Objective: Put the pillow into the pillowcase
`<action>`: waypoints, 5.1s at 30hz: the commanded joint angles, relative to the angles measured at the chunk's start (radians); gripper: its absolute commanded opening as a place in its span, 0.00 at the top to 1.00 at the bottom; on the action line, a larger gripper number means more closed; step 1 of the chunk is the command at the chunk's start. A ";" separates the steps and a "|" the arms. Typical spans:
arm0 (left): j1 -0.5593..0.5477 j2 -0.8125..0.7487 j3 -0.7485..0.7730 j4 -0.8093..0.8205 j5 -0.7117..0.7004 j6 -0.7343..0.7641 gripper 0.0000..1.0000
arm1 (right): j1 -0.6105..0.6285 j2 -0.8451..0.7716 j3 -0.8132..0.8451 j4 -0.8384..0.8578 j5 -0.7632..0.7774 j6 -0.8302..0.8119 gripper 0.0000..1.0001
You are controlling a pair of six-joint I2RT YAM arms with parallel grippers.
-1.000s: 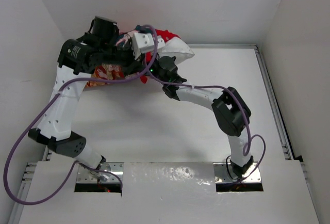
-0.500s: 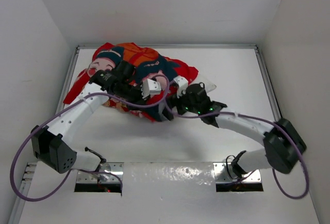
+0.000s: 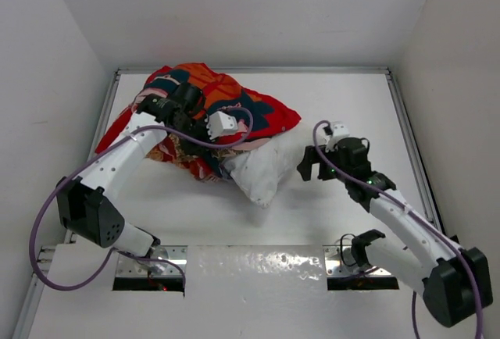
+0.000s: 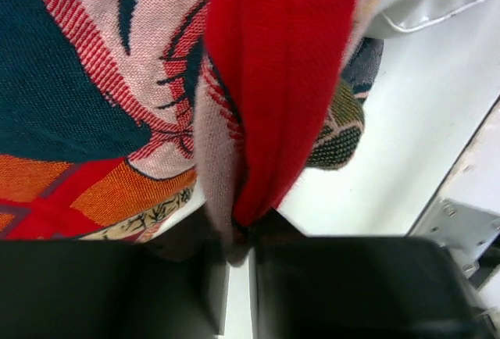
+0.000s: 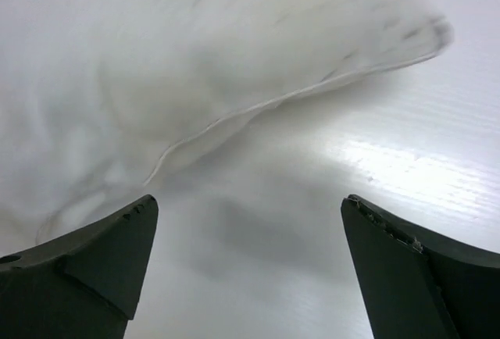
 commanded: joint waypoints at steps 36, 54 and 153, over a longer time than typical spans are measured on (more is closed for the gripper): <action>-0.361 0.610 0.938 0.373 0.044 -0.491 1.00 | -0.168 0.631 -0.052 1.264 -0.439 0.673 1.00; -0.377 0.405 1.057 0.177 0.463 -0.396 1.00 | 0.104 0.783 0.443 1.564 -0.226 0.328 1.00; 0.020 -0.387 0.141 0.485 -0.342 -0.240 1.00 | -0.299 0.524 1.259 -0.183 -0.327 0.058 1.00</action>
